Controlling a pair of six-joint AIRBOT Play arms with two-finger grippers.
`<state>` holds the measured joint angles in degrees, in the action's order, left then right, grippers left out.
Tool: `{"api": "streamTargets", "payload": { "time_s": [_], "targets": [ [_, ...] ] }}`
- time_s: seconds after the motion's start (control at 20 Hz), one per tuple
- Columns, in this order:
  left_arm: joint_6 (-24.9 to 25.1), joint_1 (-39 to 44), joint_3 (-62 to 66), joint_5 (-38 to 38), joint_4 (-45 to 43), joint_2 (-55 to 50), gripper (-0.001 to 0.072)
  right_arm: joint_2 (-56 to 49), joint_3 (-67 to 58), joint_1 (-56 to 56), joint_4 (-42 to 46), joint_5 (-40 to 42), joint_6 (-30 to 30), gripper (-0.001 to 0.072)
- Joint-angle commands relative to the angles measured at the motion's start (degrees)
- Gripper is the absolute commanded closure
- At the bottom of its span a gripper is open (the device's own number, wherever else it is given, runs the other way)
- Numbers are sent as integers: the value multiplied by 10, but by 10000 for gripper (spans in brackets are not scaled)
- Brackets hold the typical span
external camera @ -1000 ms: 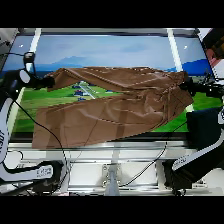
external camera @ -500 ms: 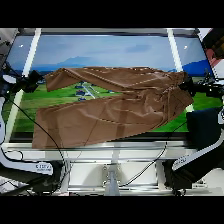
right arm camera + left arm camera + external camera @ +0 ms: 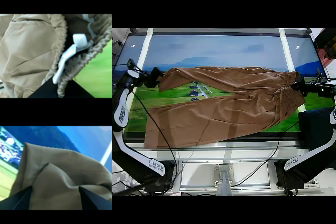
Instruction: Fold the clothes and pants, and hang the long-sleeved shirts on hangers.
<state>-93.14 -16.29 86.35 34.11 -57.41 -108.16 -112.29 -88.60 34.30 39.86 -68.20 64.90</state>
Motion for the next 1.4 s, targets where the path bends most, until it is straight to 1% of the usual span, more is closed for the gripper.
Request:
{"api": "streamTargets", "payload": {
  "time_s": [0.0,0.05,0.2,0.25,0.3,0.35,0.45,0.55,0.6,0.75,0.85,0.9,0.95,1.0,1.05,1.2,1.25,1.35],
  "targets": [
    [-28,13,28,4,0,-38,108,0,0,-1,2,1,0,675],
    [-37,13,30,4,0,-43,128,0,0,-1,5,1,0,675],
    [-38,13,30,-7,0,-49,262,0,0,-1,13,1,0,675],
    [-38,13,30,-13,0,-49,388,0,0,-1,14,1,0,675],
    [-37,13,30,-20,0,-49,568,0,0,-1,14,1,0,675],
    [-35,13,33,-22,1,-49,687,0,0,-1,14,1,0,675],
    [-35,13,48,-25,0,-47,690,0,0,-1,14,1,-1,675],
    [-4,13,82,-24,0,-39,690,0,0,-1,13,1,-1,676],
    [21,13,101,-24,0,-31,690,0,0,-1,13,2,-1,675],
    [123,13,154,-39,1,3,689,2,0,-1,8,3,0,676],
    [177,15,167,-48,0,37,690,2,0,-1,5,2,0,676],
    [205,15,167,-38,0,52,690,2,0,-1,3,2,0,675],
    [223,15,167,-12,0,66,690,2,0,-1,-1,2,0,675],
    [231,15,167,35,-8,78,690,2,0,-1,-6,1,0,676],
    [231,13,167,95,-37,87,690,2,0,-1,-9,0,0,676],
    [231,11,167,307,-173,92,690,2,0,-1,-10,-8,0,676],
    [231,12,166,373,-235,89,690,2,0,-1,-10,-10,0,676],
    [229,12,159,459,-313,82,690,2,0,-1,-10,-12,0,676]
  ]
}}
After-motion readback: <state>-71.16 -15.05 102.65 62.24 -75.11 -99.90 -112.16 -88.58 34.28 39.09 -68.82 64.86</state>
